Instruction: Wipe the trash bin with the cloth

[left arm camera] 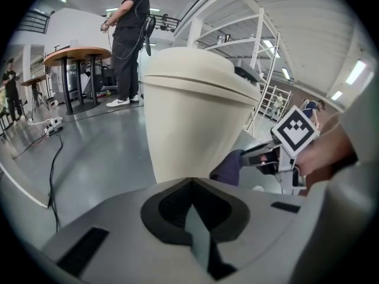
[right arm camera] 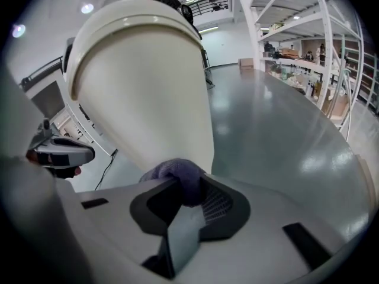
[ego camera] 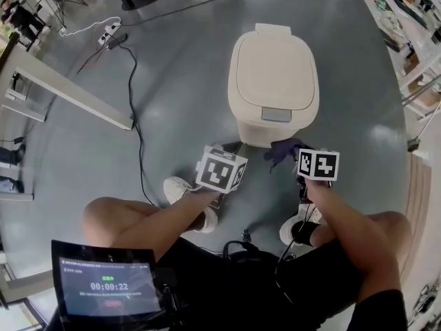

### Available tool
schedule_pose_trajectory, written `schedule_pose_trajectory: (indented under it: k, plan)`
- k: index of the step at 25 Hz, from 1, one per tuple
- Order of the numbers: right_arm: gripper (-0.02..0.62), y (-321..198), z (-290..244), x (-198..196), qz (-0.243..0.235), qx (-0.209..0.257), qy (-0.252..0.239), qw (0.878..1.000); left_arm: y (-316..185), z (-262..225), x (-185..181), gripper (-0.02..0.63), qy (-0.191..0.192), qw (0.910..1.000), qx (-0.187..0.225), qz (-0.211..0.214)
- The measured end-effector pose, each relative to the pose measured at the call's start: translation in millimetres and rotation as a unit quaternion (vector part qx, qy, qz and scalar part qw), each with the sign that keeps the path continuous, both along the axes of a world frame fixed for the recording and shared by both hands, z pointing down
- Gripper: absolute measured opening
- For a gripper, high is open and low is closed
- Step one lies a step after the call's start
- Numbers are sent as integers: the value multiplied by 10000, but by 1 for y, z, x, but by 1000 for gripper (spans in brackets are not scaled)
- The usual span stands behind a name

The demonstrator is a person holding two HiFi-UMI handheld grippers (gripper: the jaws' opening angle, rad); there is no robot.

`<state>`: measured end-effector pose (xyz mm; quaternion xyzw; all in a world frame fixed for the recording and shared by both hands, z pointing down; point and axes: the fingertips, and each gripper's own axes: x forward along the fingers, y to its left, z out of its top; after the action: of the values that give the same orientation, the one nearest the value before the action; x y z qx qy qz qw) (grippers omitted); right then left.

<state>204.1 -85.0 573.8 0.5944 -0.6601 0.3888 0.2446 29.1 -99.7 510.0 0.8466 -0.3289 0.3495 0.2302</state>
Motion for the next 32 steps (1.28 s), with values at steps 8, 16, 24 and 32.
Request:
schedule_pose_trajectory:
  k: [8, 16, 24, 32]
  plan:
    - [66, 10, 4, 12, -276, -21, 240, 9993, 1, 3, 24, -3, -189, 9993, 133, 299]
    - [66, 25, 40, -46, -1289, -442, 380, 9899, 0, 18, 0, -3, -272, 9996, -105, 21]
    - [66, -7, 51, -129, -1900, -306, -28, 9813, -16, 30, -39, -3, -178, 9994, -120, -281]
    - [66, -25, 66, -150, -1756, -502, -35, 9832, -30, 33, -66, -3, -126, 9974, -217, -670]
